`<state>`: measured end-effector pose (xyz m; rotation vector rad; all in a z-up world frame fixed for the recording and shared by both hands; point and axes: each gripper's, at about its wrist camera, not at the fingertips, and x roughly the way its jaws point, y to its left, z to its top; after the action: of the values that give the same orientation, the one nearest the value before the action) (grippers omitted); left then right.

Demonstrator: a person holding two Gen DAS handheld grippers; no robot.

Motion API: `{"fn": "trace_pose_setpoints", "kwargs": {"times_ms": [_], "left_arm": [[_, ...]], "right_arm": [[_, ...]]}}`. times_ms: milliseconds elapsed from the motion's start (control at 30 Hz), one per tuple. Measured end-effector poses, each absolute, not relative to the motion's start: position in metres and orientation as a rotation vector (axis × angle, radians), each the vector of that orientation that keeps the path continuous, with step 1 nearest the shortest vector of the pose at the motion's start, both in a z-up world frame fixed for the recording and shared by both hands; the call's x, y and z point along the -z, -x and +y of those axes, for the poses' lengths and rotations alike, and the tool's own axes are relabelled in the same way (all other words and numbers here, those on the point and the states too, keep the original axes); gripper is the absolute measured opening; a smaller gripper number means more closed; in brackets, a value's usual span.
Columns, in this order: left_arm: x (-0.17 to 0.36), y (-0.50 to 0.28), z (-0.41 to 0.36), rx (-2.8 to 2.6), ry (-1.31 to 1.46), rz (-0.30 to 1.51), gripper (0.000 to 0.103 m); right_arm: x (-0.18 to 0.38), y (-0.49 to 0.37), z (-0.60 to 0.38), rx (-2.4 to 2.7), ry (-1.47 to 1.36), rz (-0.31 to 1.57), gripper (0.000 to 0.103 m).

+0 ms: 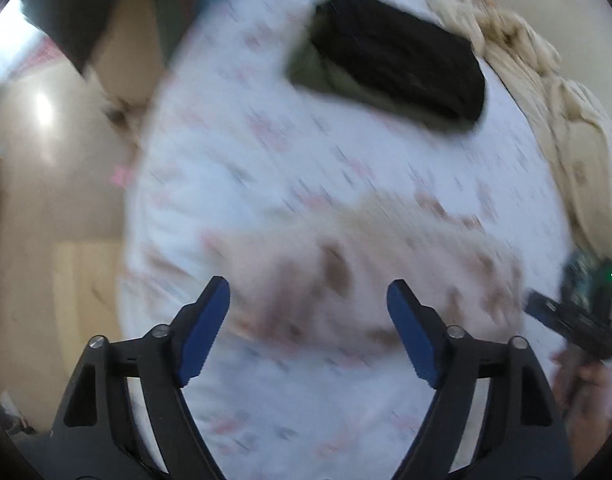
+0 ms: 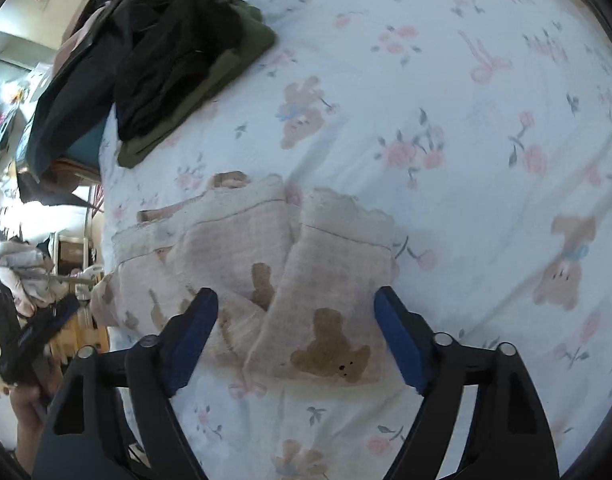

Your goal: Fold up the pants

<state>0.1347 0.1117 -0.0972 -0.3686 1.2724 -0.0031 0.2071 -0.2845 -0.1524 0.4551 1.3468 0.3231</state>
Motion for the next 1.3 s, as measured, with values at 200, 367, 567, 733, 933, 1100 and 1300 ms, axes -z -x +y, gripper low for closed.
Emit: {"fn": "trace_pose_setpoints", "kwargs": {"times_ms": [200,367,567,733,933,1100,1300], "left_arm": [[0.149,-0.158,0.079,0.012,0.354,1.389,0.079],[0.163,-0.175,0.064,0.09,0.378,1.366,0.08],[0.168,-0.176,0.049,0.142,0.265,1.357,0.018],[0.155,-0.17,0.053,0.177,0.294,1.325,0.009],[0.09,-0.162,0.064,0.211,0.355,1.157,0.009],[0.034,-0.184,0.08,0.212,0.402,1.019,0.009],[-0.023,-0.269,0.09,0.174,0.311,0.916,0.009]], "right_arm": [[0.185,-0.212,-0.281,-0.37,-0.564,1.438,0.083],[0.205,-0.22,-0.268,-0.41,-0.664,1.426,0.087],[0.196,-0.215,-0.243,-0.469,-0.491,1.412,0.021],[0.176,-0.209,-0.234,-0.514,-0.438,1.343,0.016],[0.122,-0.207,-0.241,-0.584,-0.469,1.203,0.015],[0.062,-0.233,-0.237,-0.642,-0.454,1.064,0.015],[0.002,-0.321,-0.208,-0.665,-0.352,0.968,0.015]]}}
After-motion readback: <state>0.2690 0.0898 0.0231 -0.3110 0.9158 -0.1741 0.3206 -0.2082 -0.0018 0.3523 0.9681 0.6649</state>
